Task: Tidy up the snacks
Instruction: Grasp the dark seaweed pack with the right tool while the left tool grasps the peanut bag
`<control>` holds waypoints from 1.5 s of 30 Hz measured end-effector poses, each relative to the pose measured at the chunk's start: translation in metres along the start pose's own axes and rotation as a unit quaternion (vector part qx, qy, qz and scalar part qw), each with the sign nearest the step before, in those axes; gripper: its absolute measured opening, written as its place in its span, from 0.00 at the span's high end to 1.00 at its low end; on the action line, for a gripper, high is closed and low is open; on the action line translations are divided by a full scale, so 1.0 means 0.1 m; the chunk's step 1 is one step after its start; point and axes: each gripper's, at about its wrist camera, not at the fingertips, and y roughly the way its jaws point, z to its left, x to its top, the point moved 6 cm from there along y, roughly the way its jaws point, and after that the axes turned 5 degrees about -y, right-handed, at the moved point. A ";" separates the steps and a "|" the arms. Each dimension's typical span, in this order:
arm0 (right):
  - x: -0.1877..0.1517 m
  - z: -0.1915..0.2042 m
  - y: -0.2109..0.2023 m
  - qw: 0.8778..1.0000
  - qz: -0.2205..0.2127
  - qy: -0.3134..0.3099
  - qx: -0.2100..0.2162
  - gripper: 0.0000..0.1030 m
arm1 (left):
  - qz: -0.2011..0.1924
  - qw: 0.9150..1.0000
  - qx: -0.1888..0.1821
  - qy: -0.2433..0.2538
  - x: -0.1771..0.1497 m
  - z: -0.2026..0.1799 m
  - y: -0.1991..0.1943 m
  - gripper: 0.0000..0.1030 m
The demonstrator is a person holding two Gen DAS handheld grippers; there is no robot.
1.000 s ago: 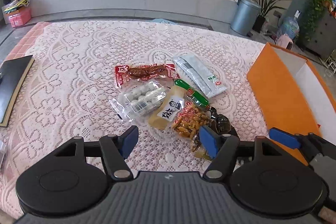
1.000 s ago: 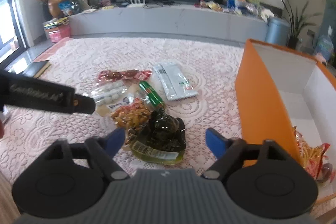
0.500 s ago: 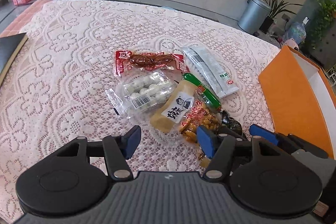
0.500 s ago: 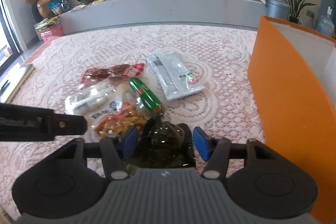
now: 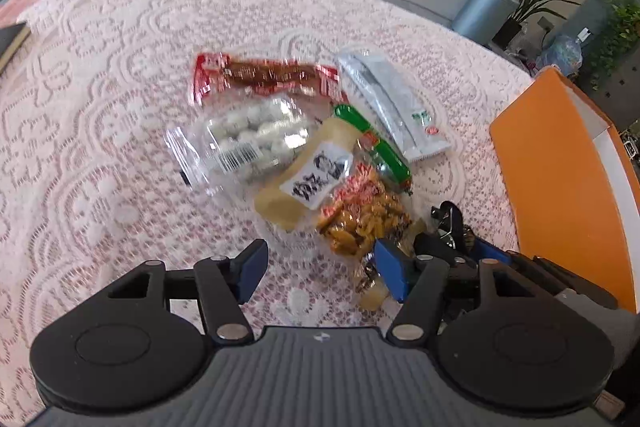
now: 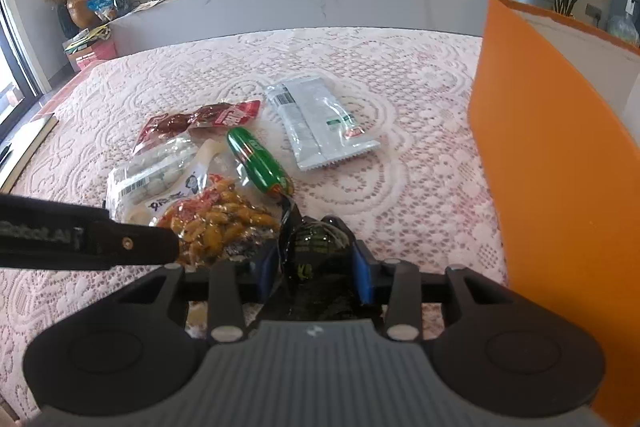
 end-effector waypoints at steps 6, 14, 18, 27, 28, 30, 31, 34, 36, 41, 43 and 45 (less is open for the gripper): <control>-0.05 -0.06 -0.01 1.000 -0.009 0.005 0.016 0.63 | -0.004 1.000 -0.002 -0.006 -0.01 -0.07 0.10 0.30; -0.07 -0.09 -0.02 0.999 -0.019 0.025 0.028 0.63 | -0.030 0.999 -0.002 0.015 0.00 -0.16 0.22 0.31; -0.08 -0.09 -0.03 0.999 -0.023 0.022 0.026 0.63 | -0.049 0.999 -0.014 0.011 0.01 -0.20 0.23 0.31; -0.09 -0.11 -0.03 0.999 -0.027 0.030 0.031 0.63 | -0.093 0.994 -0.056 0.017 0.02 -0.34 0.18 0.59; -0.09 -0.11 -0.03 0.999 -0.027 0.031 0.031 0.63 | -0.102 0.993 -0.056 0.028 0.02 -0.37 0.16 0.59; -0.10 -0.13 -0.04 0.998 -0.028 0.035 0.034 0.63 | -0.105 0.992 -0.062 0.036 0.01 -0.40 0.15 0.58; -0.10 -0.13 -0.04 0.998 -0.028 0.036 0.035 0.63 | -0.099 0.992 -0.064 0.034 0.01 -0.40 0.16 0.58; -0.10 -0.13 -0.03 0.998 -0.029 0.033 0.036 0.63 | -0.087 0.994 -0.059 0.025 0.02 -0.39 0.24 0.58; -0.10 -0.11 -0.03 0.999 -0.030 0.027 0.033 0.63 | -0.091 0.994 -0.059 0.019 0.02 -0.39 0.26 0.58; -0.10 -0.11 -0.03 0.999 -0.031 0.026 0.032 0.63 | -0.075 0.995 -0.067 -0.006 0.03 -0.36 0.34 0.50; -0.10 -0.11 -0.03 0.999 -0.031 0.025 0.032 0.63 | -0.080 0.995 -0.059 0.003 0.01 -0.36 0.35 0.51; -0.10 -0.12 -0.03 0.999 -0.031 0.025 0.032 0.63 | -0.093 0.994 -0.061 0.009 0.02 -0.37 0.31 0.59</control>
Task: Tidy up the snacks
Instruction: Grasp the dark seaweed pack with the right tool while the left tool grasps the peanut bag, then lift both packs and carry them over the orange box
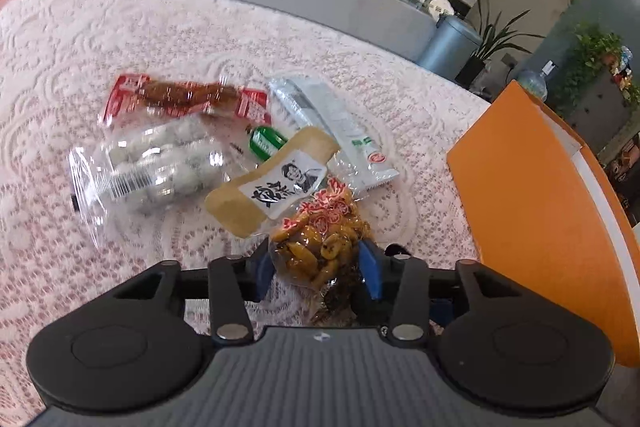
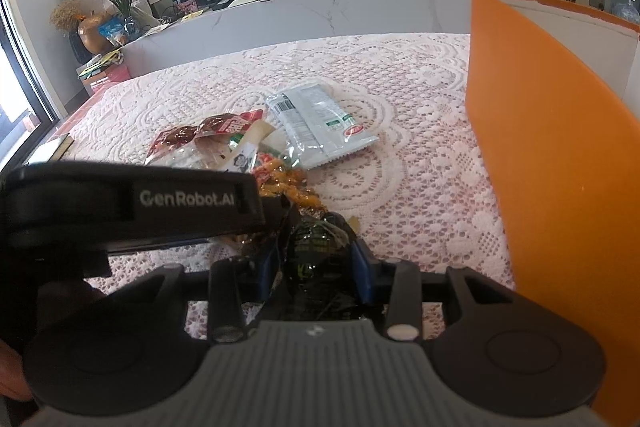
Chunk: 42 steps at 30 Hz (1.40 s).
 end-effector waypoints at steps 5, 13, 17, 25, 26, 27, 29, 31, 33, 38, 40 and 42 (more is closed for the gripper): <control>0.00 -0.01 0.00 1.000 0.000 0.004 0.002 0.63 | -0.016 1.000 -0.005 0.012 0.01 -0.05 -0.07 0.63; 0.00 -0.09 -0.08 1.000 0.002 0.030 0.008 0.64 | -0.038 0.998 -0.003 0.056 0.00 -0.20 -0.24 0.72; -0.02 -0.14 -0.13 0.999 0.010 0.040 0.004 0.64 | -0.055 0.995 0.002 0.081 -0.03 -0.27 -0.36 0.72; 0.02 -0.09 -0.43 0.999 -0.010 0.031 0.019 0.64 | -0.045 0.994 0.020 0.097 -0.07 -0.29 -0.56 0.75; 0.02 -0.09 -0.47 0.999 -0.011 0.030 0.022 0.64 | -0.038 0.994 0.022 0.101 -0.08 -0.30 -0.60 0.75; 0.01 -0.09 -0.51 0.999 -0.009 0.028 0.025 0.64 | -0.027 0.994 0.025 0.107 -0.09 -0.32 -0.64 0.75; -0.03 -0.10 -0.57 0.999 0.002 0.021 0.026 0.64 | -0.006 0.992 0.032 0.119 -0.12 -0.33 -0.71 0.75; -0.09 -0.10 -0.62 0.999 0.014 0.019 0.031 0.64 | 0.027 0.990 0.044 0.128 -0.17 -0.33 -0.76 0.75; -0.16 -0.11 -0.65 0.998 0.025 0.022 0.045 0.64 | 0.059 0.988 0.059 0.133 -0.23 -0.32 -0.75 0.75; -0.34 -0.08 -0.65 0.997 0.044 0.027 0.055 0.64 | 0.075 0.985 0.057 0.141 -0.32 -0.32 -0.70 0.74; -0.35 -0.07 -0.66 0.997 0.039 0.023 0.059 0.64 | 0.080 0.984 0.067 0.146 -0.33 -0.33 -0.67 0.73; -0.35 -0.06 -0.66 0.997 0.037 0.021 0.058 0.64 | 0.096 0.981 0.082 0.148 -0.35 -0.30 -0.62 0.69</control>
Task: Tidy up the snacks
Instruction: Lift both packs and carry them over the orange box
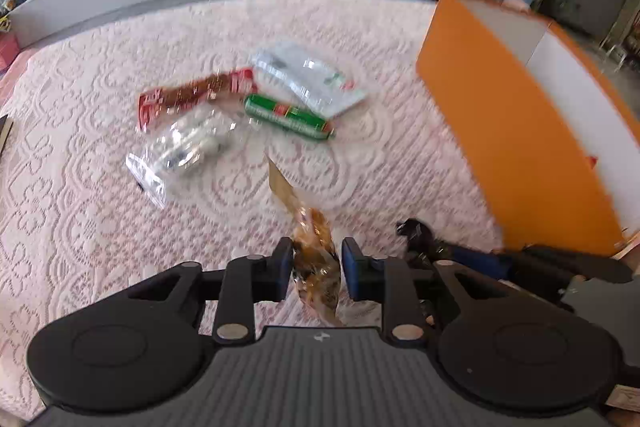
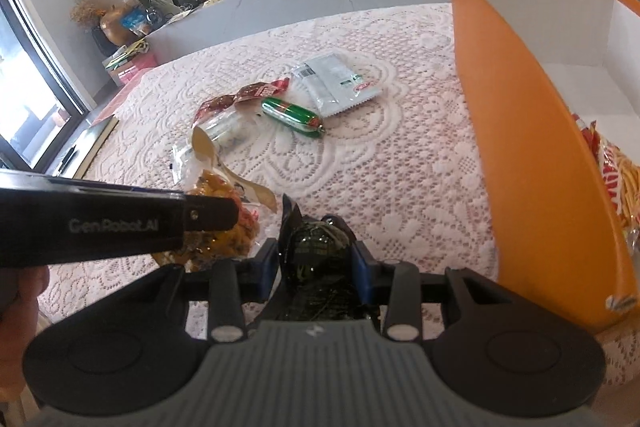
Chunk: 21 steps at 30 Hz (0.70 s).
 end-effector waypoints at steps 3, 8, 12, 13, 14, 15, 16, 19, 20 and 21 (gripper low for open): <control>-0.02 -0.02 0.02 1.000 0.004 0.005 0.000 0.64 | 0.010 1.000 0.001 -0.008 -0.03 0.05 0.09 0.69; -0.02 -0.04 0.03 1.000 0.006 0.009 0.004 0.64 | 0.001 0.999 -0.004 -0.035 -0.04 0.09 0.11 0.71; -0.01 -0.03 0.03 1.000 0.006 0.007 0.007 0.64 | -0.012 0.999 0.003 -0.030 -0.02 0.04 0.06 0.72; -0.01 -0.03 0.02 1.000 0.005 0.007 0.007 0.64 | -0.015 0.999 0.005 -0.030 -0.01 0.03 0.04 0.72; 0.00 -0.02 0.00 1.000 0.003 0.007 0.007 0.64 | -0.018 0.999 0.006 -0.032 0.00 0.02 0.02 0.72; 0.01 -0.02 -0.02 1.000 0.000 0.008 0.007 0.64 | -0.021 0.999 0.006 -0.032 0.02 0.01 -0.01 0.73; 0.03 -0.03 -0.05 1.000 -0.003 0.009 0.007 0.64 | -0.024 0.999 0.007 -0.031 0.03 0.01 -0.03 0.73; 0.06 -0.05 -0.14 1.000 -0.005 0.011 0.002 0.64 | -0.034 0.999 0.011 -0.032 0.07 0.00 -0.11 0.73; 0.07 -0.07 -0.18 1.000 -0.006 0.010 -0.001 0.64 | -0.037 0.999 0.010 -0.034 0.09 0.00 -0.15 0.73; 0.08 -0.08 -0.22 1.000 -0.008 0.011 -0.003 0.64 | -0.041 0.998 0.008 -0.036 0.10 0.00 -0.19 0.73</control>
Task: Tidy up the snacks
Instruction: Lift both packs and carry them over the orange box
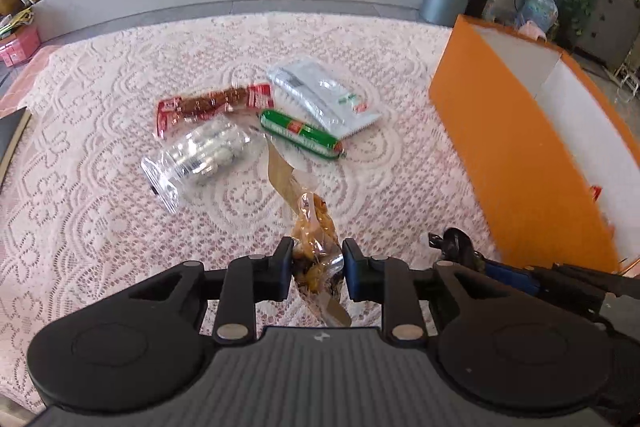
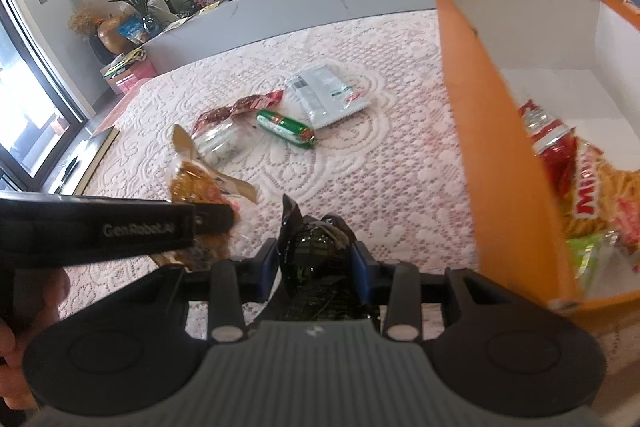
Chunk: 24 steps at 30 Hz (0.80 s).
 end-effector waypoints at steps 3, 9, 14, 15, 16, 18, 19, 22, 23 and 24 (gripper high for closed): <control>0.05 -0.01 -0.18 1.000 -0.013 0.004 0.012 0.64 | -0.013 1.000 -0.008 -0.003 0.08 -0.05 -0.15 0.73; 0.22 -0.06 -0.66 0.998 -0.056 -0.006 0.012 0.64 | -0.036 0.999 -0.026 0.019 0.23 -0.29 -0.44 0.73; 0.33 -0.20 -1.04 0.997 -0.079 -0.013 -0.007 0.64 | -0.048 0.996 -0.042 0.057 0.36 -0.61 -0.65 0.72; 0.35 -0.24 -1.12 0.996 -0.084 -0.015 -0.013 0.64 | -0.050 0.996 -0.049 0.063 0.38 -0.68 -0.68 0.73; 0.37 -0.29 -1.19 0.996 -0.089 -0.017 -0.019 0.64 | -0.051 0.995 -0.056 0.070 0.40 -0.76 -0.70 0.73; 0.41 -0.39 -1.33 0.994 -0.098 -0.018 -0.032 0.64 | -0.055 0.992 -0.071 0.084 0.46 -0.93 -0.75 0.73; 0.43 -0.43 -1.38 0.994 -0.103 -0.020 -0.039 0.64 | -0.056 0.991 -0.078 0.091 0.49 -1.01 -0.76 0.73; 0.50 -0.61 -1.55 0.991 -0.114 -0.026 -0.064 0.64 | -0.057 0.987 -0.099 0.113 0.56 -1.28 -0.77 0.73; 0.52 -0.68 -1.60 0.990 -0.117 -0.027 -0.073 0.64 | -0.058 0.986 -0.104 0.121 0.58 -1.36 -0.77 0.72; 0.54 -0.75 -1.64 0.989 -0.118 -0.029 -0.080 0.64 | -0.059 0.984 -0.109 0.128 0.59 -1.45 -0.76 0.73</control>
